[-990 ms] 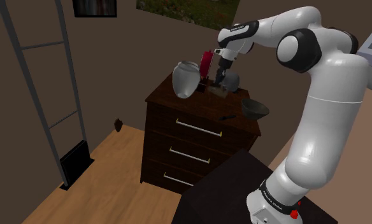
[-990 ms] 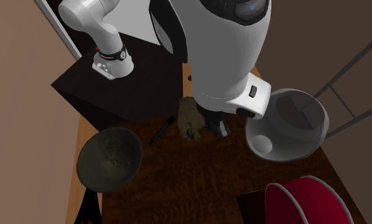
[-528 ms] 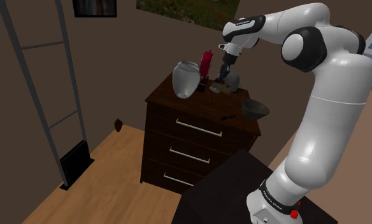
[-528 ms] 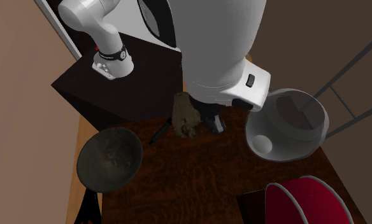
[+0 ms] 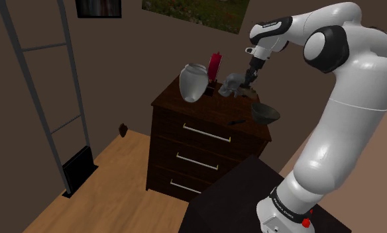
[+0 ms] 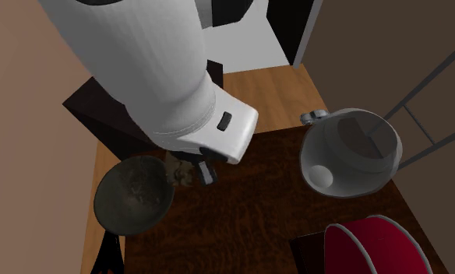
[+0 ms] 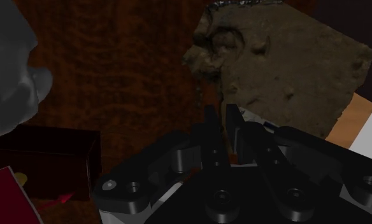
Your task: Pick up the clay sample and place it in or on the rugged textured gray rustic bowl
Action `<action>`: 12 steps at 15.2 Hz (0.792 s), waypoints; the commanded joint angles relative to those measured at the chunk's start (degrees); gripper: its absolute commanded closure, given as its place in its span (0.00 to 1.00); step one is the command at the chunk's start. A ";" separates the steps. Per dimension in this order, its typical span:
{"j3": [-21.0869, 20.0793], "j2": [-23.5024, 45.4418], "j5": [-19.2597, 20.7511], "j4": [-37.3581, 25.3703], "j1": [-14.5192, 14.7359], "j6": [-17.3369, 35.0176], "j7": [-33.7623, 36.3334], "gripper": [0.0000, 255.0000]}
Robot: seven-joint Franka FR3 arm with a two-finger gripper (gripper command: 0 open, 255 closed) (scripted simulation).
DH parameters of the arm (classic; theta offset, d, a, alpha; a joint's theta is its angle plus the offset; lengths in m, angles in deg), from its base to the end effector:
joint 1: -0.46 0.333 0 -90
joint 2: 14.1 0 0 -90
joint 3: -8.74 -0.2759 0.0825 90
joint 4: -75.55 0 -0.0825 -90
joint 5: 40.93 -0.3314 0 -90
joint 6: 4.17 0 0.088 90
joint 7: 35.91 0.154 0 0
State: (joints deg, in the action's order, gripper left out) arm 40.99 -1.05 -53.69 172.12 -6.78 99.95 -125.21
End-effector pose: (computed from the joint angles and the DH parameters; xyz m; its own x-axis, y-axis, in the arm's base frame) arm 0.4551 -0.3183 0.4059 0.6840 0.7239 0.0907 0.7293 -0.6814 -0.0616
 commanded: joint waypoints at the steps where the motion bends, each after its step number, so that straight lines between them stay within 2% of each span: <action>1: 0.94 -0.13 0.03 0.23 -1.55 -0.24 -2.56 1.00; 11: 5.59 2.08 -1.03 -3.71 -10.69 -4.14 -15.71 1.00; 12: 5.54 2.15 -1.11 -3.03 -10.66 -3.41 -15.82 1.00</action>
State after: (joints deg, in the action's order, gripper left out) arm 46.25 1.43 -54.99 168.53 -17.09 96.36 -140.26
